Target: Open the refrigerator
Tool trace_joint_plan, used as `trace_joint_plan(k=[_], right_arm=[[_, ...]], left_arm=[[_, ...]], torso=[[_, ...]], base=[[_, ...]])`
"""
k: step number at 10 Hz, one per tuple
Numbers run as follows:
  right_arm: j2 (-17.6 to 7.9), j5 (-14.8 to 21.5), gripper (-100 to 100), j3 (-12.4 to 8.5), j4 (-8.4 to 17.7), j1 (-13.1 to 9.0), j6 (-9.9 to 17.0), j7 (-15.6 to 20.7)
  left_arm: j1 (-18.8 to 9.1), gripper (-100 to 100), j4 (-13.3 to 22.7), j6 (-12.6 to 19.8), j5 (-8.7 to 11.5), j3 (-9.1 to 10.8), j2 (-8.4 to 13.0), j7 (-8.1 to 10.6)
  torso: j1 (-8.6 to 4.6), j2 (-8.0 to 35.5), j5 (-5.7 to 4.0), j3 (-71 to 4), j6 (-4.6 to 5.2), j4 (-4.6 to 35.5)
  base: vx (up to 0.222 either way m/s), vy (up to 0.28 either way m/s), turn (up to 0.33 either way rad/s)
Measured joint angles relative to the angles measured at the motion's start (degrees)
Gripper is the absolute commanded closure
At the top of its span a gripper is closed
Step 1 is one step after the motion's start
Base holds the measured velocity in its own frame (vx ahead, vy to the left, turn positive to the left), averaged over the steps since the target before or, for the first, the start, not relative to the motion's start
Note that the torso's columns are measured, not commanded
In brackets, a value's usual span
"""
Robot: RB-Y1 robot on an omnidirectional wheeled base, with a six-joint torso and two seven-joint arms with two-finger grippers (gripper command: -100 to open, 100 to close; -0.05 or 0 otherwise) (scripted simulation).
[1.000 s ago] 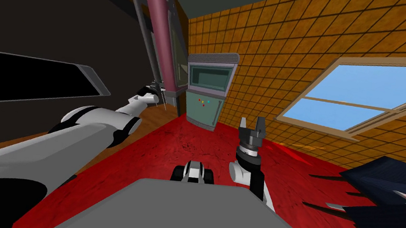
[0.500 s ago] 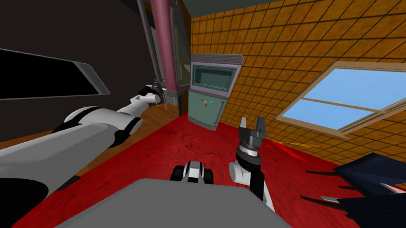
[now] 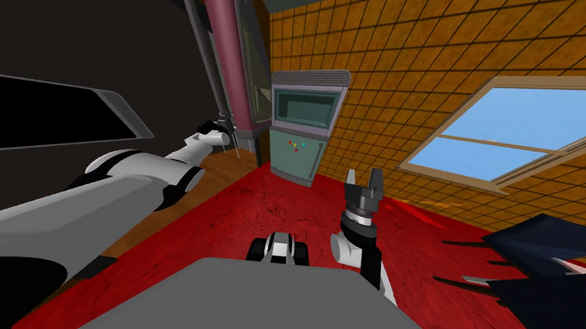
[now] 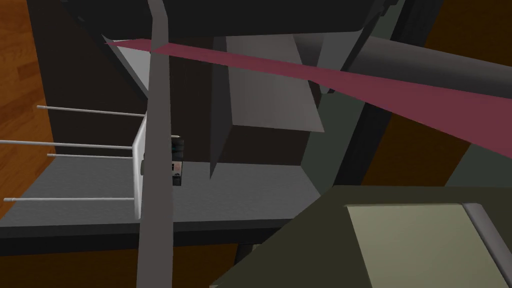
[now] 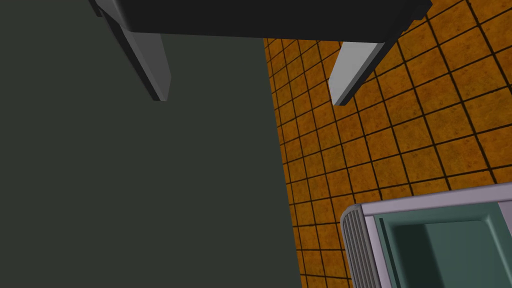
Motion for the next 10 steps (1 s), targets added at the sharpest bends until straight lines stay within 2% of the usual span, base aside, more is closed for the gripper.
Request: trace_joint_plan(k=[1,4,5,10], right_arm=[[0.0,0.0,0,0.0,0.0,0.0,0.0,0.0],[0.0,0.0,0,0.0,0.0,0.0,0.0,0.0],[0.0,0.0,0,0.0,0.0,0.0,0.0,0.0],[0.0,0.0,0,0.0,0.0,0.0,0.0,0.0]], left_arm=[[-2.3,-100,2.6,-0.4,1.2,-4.17,1.4,2.06],[-1.9,-100,0.8,1.3,1.0,-1.18,1.2,0.30],[-1.9,0,0.8,1.3,1.0,-1.08,1.2,0.24],[-1.9,0,0.8,1.3,1.0,-1.09,1.2,0.24]], torso=[[0.12,0.0,0.01,0.0,-0.08,0.1],[-0.04,0.0,-0.01,0.0,-0.01,0.0],[-0.08,0.0,-0.03,0.0,0.00,0.0],[-0.04,0.0,-0.01,0.0,-0.01,0.0]], base=[[0.002,0.003,0.012],[0.001,0.005,0.002],[0.000,0.000,0.000],[0.000,0.000,0.000]])
